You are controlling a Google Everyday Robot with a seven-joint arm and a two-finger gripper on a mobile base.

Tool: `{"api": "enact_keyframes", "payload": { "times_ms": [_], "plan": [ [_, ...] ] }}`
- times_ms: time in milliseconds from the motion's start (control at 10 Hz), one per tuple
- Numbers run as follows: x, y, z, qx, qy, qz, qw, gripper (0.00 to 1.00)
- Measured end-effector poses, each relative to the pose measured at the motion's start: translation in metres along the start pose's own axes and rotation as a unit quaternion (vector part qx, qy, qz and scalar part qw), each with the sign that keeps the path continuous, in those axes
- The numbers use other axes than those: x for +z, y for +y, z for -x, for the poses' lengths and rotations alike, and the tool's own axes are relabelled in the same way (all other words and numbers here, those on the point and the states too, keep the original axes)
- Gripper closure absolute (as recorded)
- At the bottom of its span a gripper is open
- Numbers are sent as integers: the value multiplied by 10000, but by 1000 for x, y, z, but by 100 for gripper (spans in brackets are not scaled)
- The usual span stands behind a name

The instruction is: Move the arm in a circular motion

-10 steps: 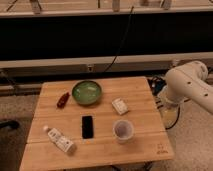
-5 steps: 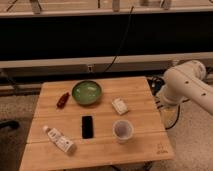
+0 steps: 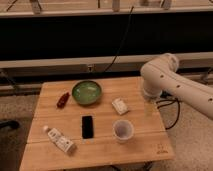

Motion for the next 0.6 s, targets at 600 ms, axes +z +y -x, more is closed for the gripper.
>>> {"api": "enact_keyframes", "payload": {
  "times_ms": [600],
  "plan": [
    [-4,-27,69,-741,-113,-403,9964,20]
  ]
}}
